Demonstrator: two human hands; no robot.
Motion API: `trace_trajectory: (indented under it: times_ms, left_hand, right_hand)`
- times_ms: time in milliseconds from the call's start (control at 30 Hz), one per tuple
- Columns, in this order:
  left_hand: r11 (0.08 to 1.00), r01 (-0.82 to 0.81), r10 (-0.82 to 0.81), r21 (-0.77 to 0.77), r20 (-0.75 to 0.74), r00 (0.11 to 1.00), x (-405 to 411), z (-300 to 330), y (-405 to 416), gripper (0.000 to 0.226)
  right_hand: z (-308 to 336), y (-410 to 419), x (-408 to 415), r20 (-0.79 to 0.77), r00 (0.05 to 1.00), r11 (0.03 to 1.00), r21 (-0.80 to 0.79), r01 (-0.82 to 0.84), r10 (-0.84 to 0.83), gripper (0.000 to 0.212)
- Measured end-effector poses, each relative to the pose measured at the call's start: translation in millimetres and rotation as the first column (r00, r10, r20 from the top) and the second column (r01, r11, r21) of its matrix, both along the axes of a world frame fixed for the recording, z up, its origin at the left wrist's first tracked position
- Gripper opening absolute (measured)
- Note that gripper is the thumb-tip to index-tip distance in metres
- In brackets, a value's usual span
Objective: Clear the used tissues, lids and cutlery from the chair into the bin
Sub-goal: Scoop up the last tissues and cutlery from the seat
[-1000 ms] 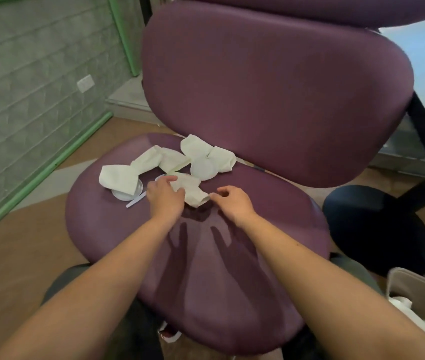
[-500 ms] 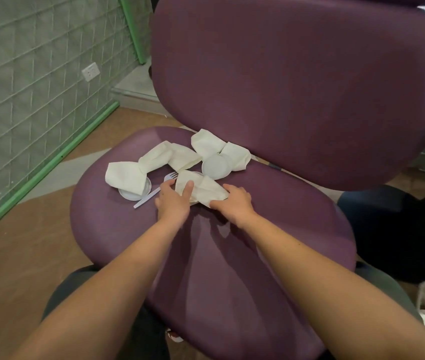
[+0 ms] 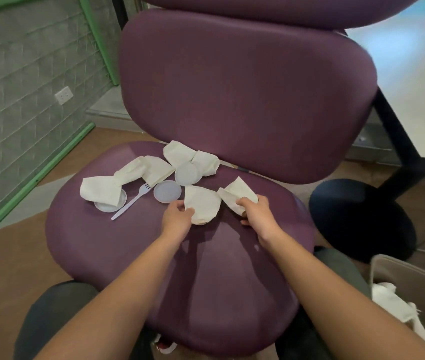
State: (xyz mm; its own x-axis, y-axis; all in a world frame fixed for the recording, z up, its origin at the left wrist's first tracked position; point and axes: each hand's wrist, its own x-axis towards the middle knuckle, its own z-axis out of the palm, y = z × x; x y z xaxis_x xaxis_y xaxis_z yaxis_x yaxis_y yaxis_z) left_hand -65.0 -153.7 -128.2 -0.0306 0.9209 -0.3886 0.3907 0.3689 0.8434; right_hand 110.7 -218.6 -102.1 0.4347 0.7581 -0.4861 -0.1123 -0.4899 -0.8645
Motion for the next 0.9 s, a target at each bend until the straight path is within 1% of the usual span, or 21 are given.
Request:
trace_trajectory:
  times_ms: [67, 167, 233, 267, 333, 433, 533, 700, 767, 900]
  left_hand:
    - [0.999, 0.03, -0.029, -0.013, 0.065, 0.997, 22, 7, -13, 0.032]
    - [0.998, 0.066, -0.059, -0.025, 0.204, 0.977, 63, 20, -35, 0.03]
    - [0.994, 0.11, -0.103, -0.019, 0.238, 0.966, 91, 29, -51, 0.026]
    - [0.988, 0.152, -0.15, 0.007, 0.21, 0.966, 104, 31, -58, 0.025]
    - [0.967, 0.251, -0.255, 0.043, 0.167, 0.952, 132, 35, -73, 0.028]
    - [0.93, 0.359, -0.367, 0.081, 0.163, 0.916, 171, 41, -98, 0.024]
    - [0.87, 0.475, -0.487, 0.135, 0.072, 0.871, 208, 48, -124, 0.021]
    - [0.709, 0.679, -0.668, 0.189, -0.129, 0.733, 259, 52, -161, 0.031]
    - [0.652, 0.734, -0.707, 0.193, -0.194, 0.68, 279, 51, -178, 0.033]
    - [0.561, 0.816, -0.76, 0.135, -0.305, 0.574, 308, 38, -208, 0.039]
  right_hand:
    - [10, -22, 15, -0.006, 0.998, 0.997, 0.025, 0.066, -0.066, 0.04]
    - [25, -59, 41, 0.002, 0.984, 0.981, 0.076, 0.179, -0.18, 0.022]
    - [29, -84, 60, -0.006, 0.969, 0.965, 0.089, 0.246, -0.247, 0.031]
    - [29, -94, 68, -0.005, 0.962, 0.958, 0.091, 0.273, -0.273, 0.037]
    - [28, -118, 88, -0.006, 0.938, 0.932, 0.115, 0.345, -0.347, 0.042]
    - [24, -152, 116, -0.031, 0.9, 0.891, 0.13, 0.436, -0.436, 0.05]
    - [13, -184, 142, -0.01, 0.857, 0.853, 0.1, 0.513, -0.515, 0.056]
    - [1, -233, 173, 0.101, 0.79, 0.795, 0.018, 0.606, -0.604, 0.074]
    - [-3, -253, 185, 0.143, 0.772, 0.778, -0.022, 0.628, -0.619, 0.076]
    - [-18, -285, 205, 0.184, 0.719, 0.728, -0.024, 0.685, -0.671, 0.075]
